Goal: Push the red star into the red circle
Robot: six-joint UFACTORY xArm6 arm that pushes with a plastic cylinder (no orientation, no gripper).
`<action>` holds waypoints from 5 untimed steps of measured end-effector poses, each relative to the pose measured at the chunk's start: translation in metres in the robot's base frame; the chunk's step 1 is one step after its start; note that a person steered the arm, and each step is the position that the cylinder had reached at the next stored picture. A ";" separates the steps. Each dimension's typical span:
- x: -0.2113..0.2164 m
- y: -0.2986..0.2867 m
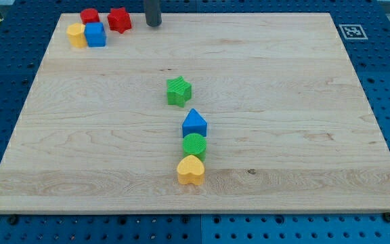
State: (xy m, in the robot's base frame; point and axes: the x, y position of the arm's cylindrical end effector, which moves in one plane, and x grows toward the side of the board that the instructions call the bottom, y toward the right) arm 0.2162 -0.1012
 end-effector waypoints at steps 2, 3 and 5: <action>-0.006 -0.052; -0.008 -0.065; -0.017 -0.082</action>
